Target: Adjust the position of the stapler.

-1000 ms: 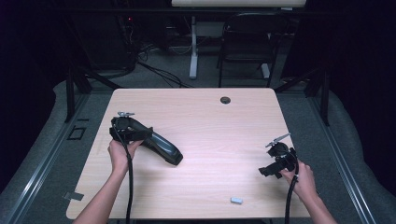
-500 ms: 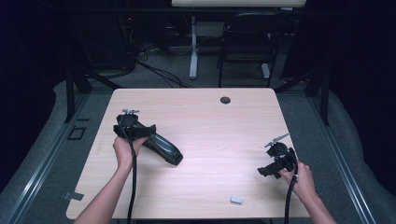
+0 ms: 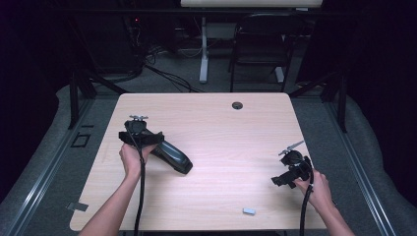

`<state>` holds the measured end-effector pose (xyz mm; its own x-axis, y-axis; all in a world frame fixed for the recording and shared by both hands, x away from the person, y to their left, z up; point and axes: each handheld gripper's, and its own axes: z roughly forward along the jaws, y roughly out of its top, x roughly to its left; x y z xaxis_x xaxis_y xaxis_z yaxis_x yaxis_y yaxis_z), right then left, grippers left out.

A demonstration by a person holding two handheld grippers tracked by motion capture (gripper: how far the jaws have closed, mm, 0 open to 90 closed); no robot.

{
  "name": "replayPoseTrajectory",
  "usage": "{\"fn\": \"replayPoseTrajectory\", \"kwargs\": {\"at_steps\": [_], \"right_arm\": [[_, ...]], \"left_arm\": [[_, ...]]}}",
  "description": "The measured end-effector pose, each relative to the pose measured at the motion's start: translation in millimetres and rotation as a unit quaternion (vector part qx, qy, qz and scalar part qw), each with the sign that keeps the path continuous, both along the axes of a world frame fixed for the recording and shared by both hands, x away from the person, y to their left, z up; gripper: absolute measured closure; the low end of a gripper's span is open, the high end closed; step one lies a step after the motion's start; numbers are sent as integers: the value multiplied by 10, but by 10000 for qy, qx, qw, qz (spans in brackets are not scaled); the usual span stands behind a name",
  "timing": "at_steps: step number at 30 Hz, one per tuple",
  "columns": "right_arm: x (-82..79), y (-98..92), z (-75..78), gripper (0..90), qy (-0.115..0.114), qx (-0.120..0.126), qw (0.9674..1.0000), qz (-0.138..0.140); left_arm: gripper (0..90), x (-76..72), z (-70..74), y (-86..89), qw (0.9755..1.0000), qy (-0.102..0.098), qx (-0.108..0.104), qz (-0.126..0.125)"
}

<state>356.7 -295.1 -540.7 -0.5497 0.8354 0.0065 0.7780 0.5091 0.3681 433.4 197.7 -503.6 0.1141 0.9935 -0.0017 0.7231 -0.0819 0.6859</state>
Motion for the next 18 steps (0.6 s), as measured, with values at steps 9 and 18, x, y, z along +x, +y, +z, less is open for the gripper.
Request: {"fn": "replayPoseTrajectory", "kwargs": {"at_steps": [9,18], "right_arm": [[8,3,-11,11,54,-46,10000,-12],[-1,-18,-17,17,131,-33,9999,-37]], "left_arm": [[6,58,-44,-4,9998,82,70,174],[18,68,-35,58,9999,106,-45,59]]}}
